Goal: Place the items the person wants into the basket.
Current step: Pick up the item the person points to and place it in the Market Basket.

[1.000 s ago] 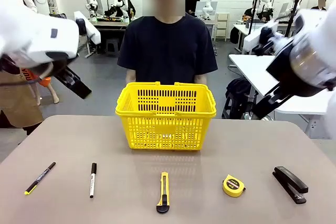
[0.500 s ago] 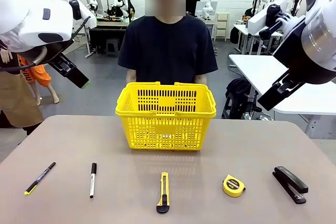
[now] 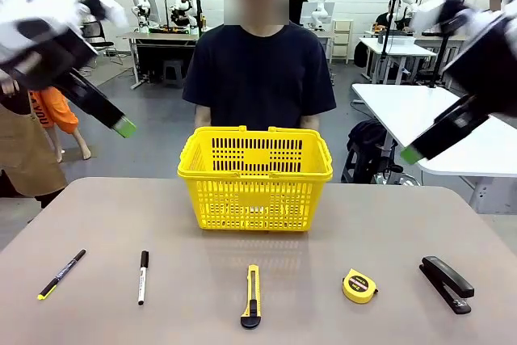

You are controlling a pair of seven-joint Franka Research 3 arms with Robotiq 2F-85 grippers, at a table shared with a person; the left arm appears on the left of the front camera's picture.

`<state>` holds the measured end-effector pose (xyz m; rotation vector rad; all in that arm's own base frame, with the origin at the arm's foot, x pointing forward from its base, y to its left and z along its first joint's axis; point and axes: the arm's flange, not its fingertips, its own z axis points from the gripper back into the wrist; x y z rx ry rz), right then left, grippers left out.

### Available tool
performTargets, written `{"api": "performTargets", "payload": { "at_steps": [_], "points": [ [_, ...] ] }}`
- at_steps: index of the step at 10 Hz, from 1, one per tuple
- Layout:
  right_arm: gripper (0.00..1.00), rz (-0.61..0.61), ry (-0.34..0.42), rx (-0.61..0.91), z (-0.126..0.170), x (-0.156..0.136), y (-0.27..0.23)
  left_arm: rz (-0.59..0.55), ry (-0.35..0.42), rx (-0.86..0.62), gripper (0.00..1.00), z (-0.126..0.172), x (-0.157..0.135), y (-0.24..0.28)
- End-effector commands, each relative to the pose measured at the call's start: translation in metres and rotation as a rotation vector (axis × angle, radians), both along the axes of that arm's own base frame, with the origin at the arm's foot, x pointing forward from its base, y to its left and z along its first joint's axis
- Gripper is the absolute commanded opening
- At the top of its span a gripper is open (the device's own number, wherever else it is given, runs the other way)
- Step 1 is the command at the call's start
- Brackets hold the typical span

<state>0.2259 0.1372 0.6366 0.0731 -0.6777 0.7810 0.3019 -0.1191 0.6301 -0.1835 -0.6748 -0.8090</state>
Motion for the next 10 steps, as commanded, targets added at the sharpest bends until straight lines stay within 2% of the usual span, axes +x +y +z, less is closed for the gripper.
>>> {"api": "performTargets", "payload": {
  "at_steps": [1, 3, 5, 7, 10],
  "points": [
    [1.0, 0.18, 0.189, 0.272, 0.014, 0.002, -0.067, -0.133, 0.223, -0.188, 1.0, 0.024, 0.011, 0.063],
    [1.0, 0.109, 0.195, 0.497, 0.013, 0.008, -0.143, -0.065, 0.202, -0.34, 1.0, 0.033, 0.016, 0.135],
    [1.0, 0.021, 0.181, 0.61, 0.006, 0.004, -0.194, 0.021, 0.16, -0.392, 1.0, 0.038, 0.004, 0.19],
    [1.0, -0.064, 0.135, 0.616, 0.005, -0.017, -0.227, 0.114, 0.134, -0.41, 1.0, 0.035, -0.019, 0.237],
    [1.0, -0.175, 0.082, 0.646, 0.004, -0.046, -0.268, 0.234, 0.179, -0.453, 1.0, 0.021, -0.034, 0.288]
  ]
}}
